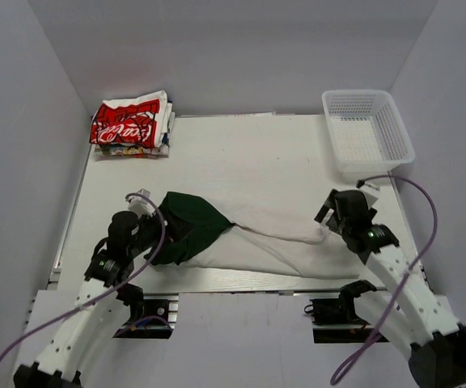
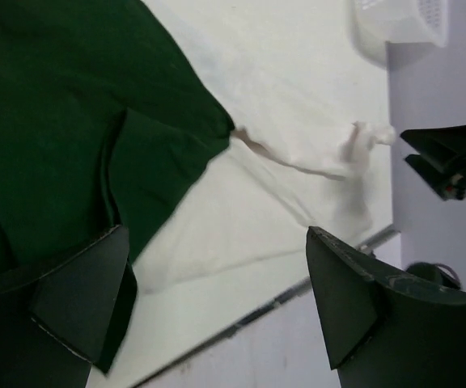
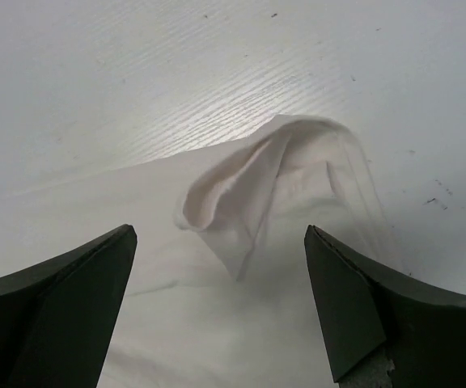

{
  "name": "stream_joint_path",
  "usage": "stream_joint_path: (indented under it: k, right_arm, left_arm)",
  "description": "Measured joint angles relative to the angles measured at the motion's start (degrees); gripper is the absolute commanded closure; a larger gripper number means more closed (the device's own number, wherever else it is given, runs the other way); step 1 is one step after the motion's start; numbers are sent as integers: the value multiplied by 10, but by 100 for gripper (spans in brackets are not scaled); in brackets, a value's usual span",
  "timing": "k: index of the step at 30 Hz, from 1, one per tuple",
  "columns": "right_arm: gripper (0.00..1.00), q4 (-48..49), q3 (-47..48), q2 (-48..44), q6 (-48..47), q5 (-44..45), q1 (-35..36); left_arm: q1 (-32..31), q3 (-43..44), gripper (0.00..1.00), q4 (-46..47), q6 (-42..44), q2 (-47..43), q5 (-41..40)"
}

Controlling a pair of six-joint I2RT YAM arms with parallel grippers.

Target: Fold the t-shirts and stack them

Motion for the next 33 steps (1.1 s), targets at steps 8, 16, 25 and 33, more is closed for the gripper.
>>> stream_joint_path:
  k: [8,16,25,33]
  right_arm:
    - [10,-9,114,299,-60,46,12]
    - [36,-66,112,340,-20,98,15]
    - [85,-31,63,246,6,110,2]
    - [100,92,21,238,-26,110,-22]
  left_arm:
    - [-2,24,0,226,41,335,19]
    - [-4,40,0,347,45,527,63]
    - [-6,36,0,356,45,529,45]
    - [-6,30,0,339,35,509,0]
